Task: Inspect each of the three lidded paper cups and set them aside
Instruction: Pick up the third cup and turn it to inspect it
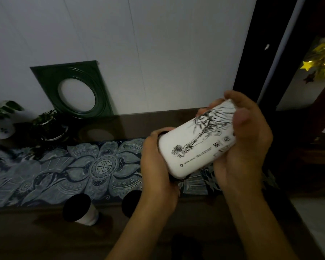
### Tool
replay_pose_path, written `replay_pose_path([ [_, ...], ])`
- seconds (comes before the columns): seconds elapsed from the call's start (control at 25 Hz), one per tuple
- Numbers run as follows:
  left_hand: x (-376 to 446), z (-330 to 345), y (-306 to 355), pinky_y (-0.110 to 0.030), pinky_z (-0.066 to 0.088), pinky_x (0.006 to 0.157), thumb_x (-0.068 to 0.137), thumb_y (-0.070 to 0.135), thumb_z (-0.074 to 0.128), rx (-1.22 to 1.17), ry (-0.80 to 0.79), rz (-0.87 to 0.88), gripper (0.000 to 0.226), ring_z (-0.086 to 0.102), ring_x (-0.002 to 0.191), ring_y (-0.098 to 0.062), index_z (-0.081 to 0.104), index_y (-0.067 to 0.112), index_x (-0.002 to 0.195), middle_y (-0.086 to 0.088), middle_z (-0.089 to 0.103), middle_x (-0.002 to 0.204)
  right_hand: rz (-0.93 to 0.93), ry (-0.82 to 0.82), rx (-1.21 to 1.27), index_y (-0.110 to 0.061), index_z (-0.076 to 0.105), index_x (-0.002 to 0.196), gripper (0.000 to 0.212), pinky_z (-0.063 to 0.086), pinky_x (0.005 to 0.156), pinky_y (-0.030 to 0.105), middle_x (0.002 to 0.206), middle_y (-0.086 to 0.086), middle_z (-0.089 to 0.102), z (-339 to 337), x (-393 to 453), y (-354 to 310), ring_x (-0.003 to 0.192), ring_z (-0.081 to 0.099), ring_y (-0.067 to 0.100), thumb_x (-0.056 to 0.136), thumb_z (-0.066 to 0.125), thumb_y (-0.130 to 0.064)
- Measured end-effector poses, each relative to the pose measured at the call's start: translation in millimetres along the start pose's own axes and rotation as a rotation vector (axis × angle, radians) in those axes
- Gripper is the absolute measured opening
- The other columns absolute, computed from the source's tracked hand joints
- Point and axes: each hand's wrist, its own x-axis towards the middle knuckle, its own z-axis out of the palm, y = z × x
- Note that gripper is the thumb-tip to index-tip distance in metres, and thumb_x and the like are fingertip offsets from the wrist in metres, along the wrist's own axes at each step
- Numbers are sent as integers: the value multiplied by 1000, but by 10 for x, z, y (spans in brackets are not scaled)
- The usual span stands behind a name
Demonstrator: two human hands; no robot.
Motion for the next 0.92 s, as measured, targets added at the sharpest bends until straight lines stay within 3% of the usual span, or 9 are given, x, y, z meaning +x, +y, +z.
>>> replay_pose_path([
  [0.12,-7,23,-67,-24,47,44,93,38,40,162,44,224,27,70,82,-27,65,28,89,-15,72,102,77,241,47,-4,60,114,36,58,74,38,94,9,70,-49,-98,90,91,71,29,88,64,-29],
  [0.28,64,-51,-108,-24,43,46,99,37,38,194,4,150,29,71,86,-28,63,23,96,-10,74,103,117,269,-202,-16,63,120,34,58,76,32,116,9,68,-136,-75,131,101,71,20,92,56,-35],
  [0.36,100,-94,-83,-29,42,53,101,34,38,146,-26,79,28,73,81,-24,63,22,95,-3,78,94,37,138,-515,-31,56,128,39,54,78,16,137,2,52,-190,-92,141,113,62,6,89,52,-39],
  [0.44,143,-136,-45,-33,46,59,99,34,43,76,-34,14,25,75,84,-24,65,21,95,-4,79,96,-80,-60,-824,-36,47,136,47,44,86,2,157,-1,22,-234,-171,159,134,37,-6,90,55,-35],
  [0.48,168,-159,-40,-36,51,64,99,34,46,56,-34,4,24,74,90,-26,66,20,97,-7,78,101,-122,-174,-946,-35,47,138,51,38,93,-1,160,-1,10,-274,-222,190,141,23,-8,89,61,-35],
  [0.56,208,-193,-43,-43,59,77,97,34,51,31,-33,22,24,72,103,-30,68,17,103,-12,74,113,-181,-398,-1150,-30,44,143,64,27,114,17,164,-1,0,-384,-307,294,151,5,11,84,65,-43],
  [0.6,221,-207,-54,-44,59,81,95,35,54,35,-42,30,26,71,105,-30,68,17,106,-13,73,116,-184,-458,-1195,-27,39,146,69,20,118,25,165,1,-1,-437,-329,343,153,0,19,84,61,-47],
  [0.68,239,-233,-85,-48,59,86,88,43,56,85,-101,35,38,71,109,-28,69,17,113,-12,72,120,-89,-440,-1149,-31,29,150,68,13,119,24,166,-2,2,-490,-335,371,153,-3,17,89,50,-54],
  [0.92,315,-444,-268,-45,56,96,98,33,45,217,-290,52,42,64,123,-22,62,18,133,-4,69,131,231,-206,-805,-54,39,135,45,35,108,12,148,-20,43,-665,-409,325,136,37,-10,90,42,-58],
])
